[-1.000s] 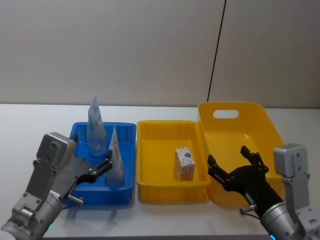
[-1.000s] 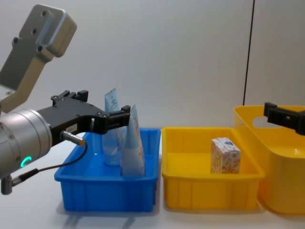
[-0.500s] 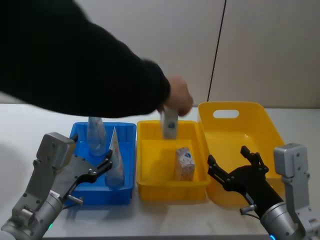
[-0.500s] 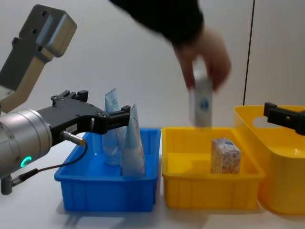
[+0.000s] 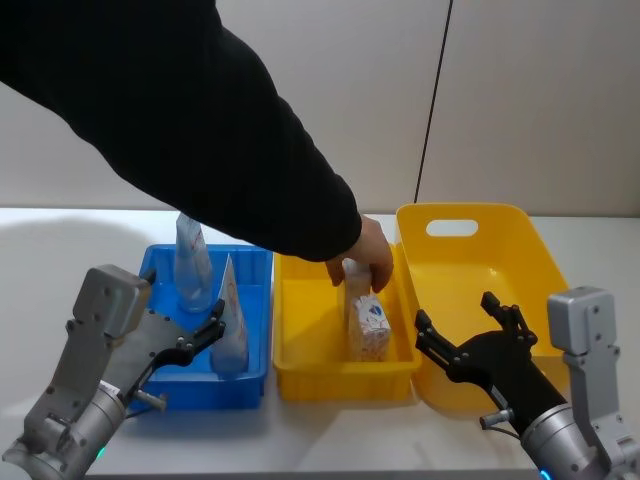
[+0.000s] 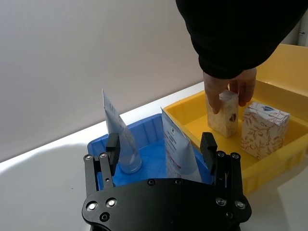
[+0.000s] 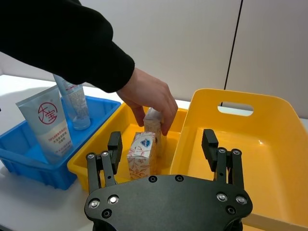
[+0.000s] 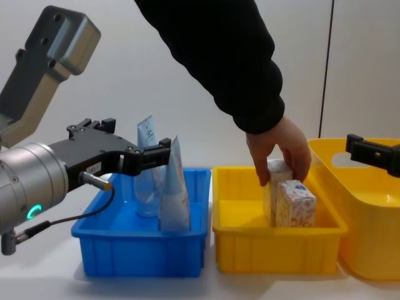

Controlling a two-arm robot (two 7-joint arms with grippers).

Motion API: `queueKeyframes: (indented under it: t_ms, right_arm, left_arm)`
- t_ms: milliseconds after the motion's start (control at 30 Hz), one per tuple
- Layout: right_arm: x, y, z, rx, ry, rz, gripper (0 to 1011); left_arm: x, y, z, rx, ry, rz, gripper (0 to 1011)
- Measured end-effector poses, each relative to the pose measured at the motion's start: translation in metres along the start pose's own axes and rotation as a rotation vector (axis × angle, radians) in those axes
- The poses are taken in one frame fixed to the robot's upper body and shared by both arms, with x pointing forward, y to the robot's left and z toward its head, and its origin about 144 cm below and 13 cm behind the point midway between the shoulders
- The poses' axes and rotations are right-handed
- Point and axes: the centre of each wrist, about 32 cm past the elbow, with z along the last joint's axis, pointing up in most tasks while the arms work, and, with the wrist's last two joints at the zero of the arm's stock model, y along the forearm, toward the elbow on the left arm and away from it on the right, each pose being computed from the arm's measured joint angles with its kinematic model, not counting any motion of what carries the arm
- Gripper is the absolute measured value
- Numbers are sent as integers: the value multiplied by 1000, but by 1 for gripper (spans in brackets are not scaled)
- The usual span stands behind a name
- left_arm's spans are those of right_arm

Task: Bimanual collaborative sorting of washing and personal care products

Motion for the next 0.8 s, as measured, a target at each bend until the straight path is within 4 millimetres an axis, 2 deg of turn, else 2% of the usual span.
queueKeyframes:
  t_ms: [800]
  right_arm:
    - [0, 0, 0, 0, 0, 0, 1004]
  left_arm:
    - [0, 0, 0, 0, 0, 0, 1001]
